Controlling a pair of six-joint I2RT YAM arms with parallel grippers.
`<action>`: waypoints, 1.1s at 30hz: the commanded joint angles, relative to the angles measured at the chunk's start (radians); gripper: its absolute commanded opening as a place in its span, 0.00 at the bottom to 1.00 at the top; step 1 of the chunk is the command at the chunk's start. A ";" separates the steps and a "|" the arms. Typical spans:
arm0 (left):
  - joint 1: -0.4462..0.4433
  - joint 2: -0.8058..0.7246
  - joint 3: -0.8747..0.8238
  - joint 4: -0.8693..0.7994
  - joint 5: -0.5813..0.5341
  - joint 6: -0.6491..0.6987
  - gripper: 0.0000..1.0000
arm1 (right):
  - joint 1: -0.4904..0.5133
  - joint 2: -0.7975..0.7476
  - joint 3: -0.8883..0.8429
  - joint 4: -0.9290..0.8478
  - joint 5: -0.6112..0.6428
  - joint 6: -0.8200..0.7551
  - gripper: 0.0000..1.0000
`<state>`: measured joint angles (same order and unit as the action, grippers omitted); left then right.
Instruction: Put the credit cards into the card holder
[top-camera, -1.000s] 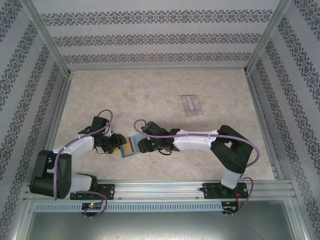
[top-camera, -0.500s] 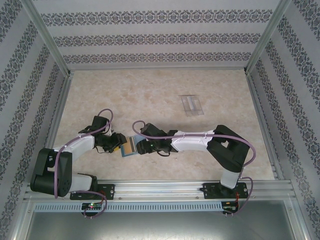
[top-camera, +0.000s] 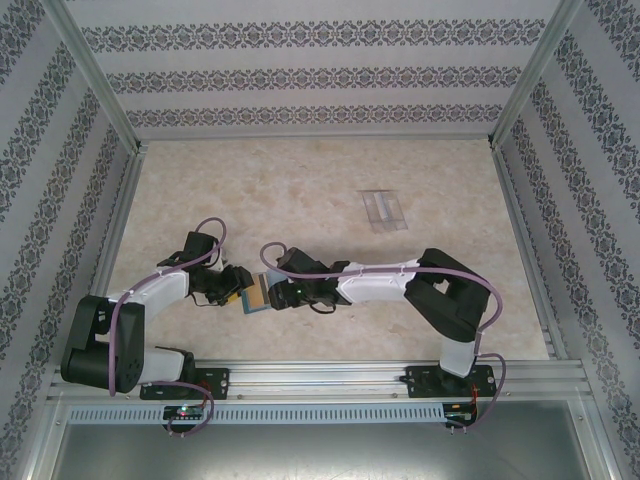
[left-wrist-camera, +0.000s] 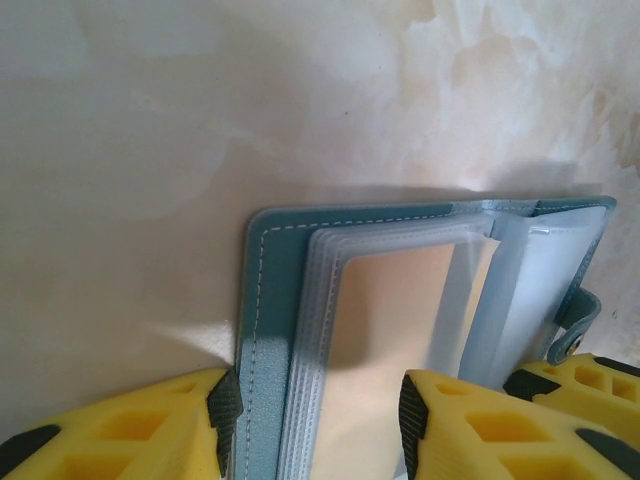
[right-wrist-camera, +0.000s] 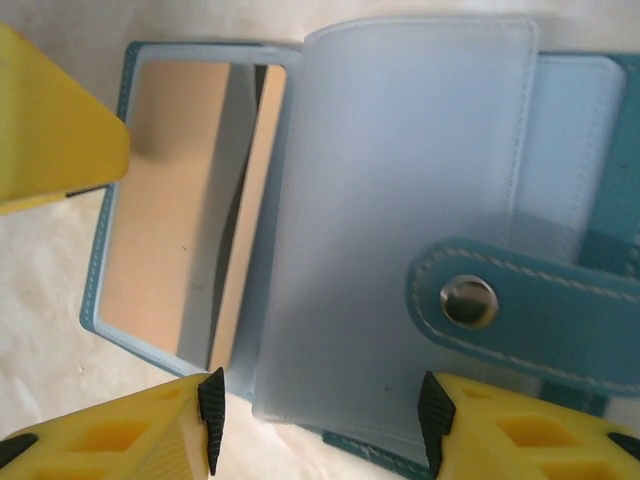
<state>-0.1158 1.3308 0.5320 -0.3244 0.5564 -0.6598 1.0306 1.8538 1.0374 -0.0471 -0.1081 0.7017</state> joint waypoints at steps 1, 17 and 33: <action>-0.004 0.028 0.005 0.032 0.012 0.000 0.50 | 0.016 0.043 0.036 0.023 -0.027 -0.007 0.56; -0.004 0.031 0.041 0.011 0.002 0.011 0.51 | 0.018 -0.003 0.045 0.259 -0.187 -0.031 0.57; -0.004 0.041 0.037 0.010 -0.005 0.023 0.51 | -0.087 -0.138 -0.171 0.184 -0.004 0.026 0.60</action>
<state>-0.1158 1.3502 0.5503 -0.3370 0.5602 -0.6594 0.9348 1.7229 0.8902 0.1455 -0.1371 0.6933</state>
